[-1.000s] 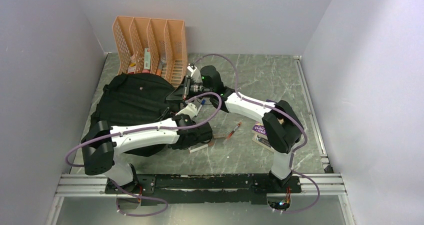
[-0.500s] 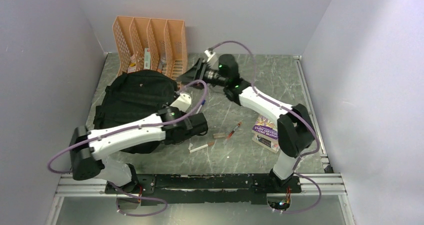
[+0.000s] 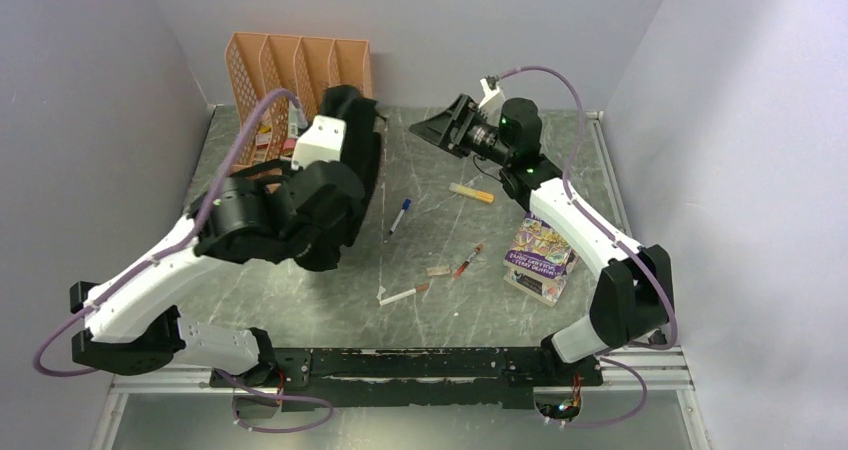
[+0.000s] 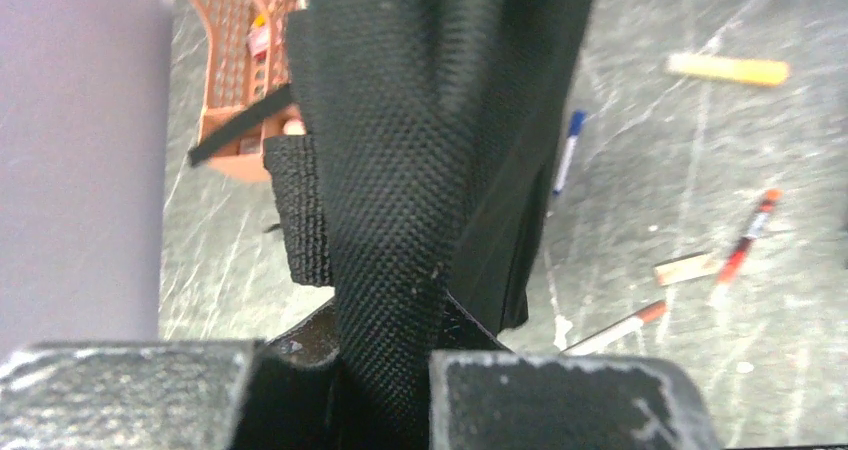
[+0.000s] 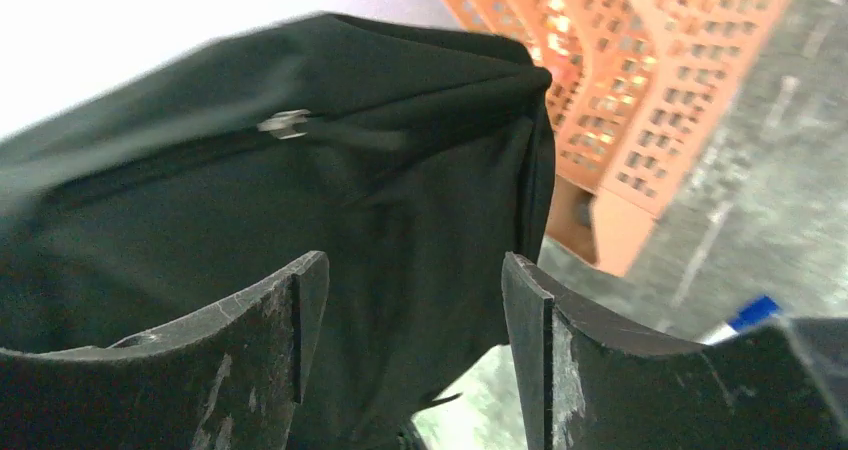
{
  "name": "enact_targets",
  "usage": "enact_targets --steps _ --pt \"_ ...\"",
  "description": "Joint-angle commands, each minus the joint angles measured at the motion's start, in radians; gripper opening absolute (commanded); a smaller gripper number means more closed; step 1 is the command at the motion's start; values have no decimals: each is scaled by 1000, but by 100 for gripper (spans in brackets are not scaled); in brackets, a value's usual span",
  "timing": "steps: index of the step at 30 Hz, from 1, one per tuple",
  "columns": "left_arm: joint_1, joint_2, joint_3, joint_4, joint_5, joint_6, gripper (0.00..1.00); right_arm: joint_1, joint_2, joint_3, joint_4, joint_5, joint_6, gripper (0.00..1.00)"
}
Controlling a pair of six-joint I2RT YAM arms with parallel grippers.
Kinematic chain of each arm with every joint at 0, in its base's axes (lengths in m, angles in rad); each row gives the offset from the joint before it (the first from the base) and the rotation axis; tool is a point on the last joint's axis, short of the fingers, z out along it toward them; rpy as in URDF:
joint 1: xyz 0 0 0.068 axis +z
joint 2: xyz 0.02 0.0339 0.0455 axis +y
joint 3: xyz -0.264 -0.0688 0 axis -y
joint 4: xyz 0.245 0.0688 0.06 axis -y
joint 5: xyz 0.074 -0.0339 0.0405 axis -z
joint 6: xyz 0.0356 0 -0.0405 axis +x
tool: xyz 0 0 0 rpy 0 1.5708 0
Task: Pack the student bag
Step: Pick up the student bag at the center of the board.
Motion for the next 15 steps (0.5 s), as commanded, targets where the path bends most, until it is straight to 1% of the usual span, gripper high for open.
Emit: enact_targets --steps 1,3,5,9,12,15 --pt "-5 -11 173 115 58 220 5 -50 -49 -64 -94 46 -105 68" --pt "-5 -17 216 140 107 257 5 -67 -65 -86 -106 51 -118 68" --pt "-5 -33 226 186 159 296 5 -79 -77 -102 -112 55 -127 69" --pt "-6 -85 158 327 261 369 5 -89 -91 -127 -118 56 -156 69" --pt "-6 -114 83 394 255 359 5 -97 -109 -145 -145 76 -190 71" --pt "-5 -149 -9 452 217 325 5 -102 -147 -173 -181 128 -228 76"
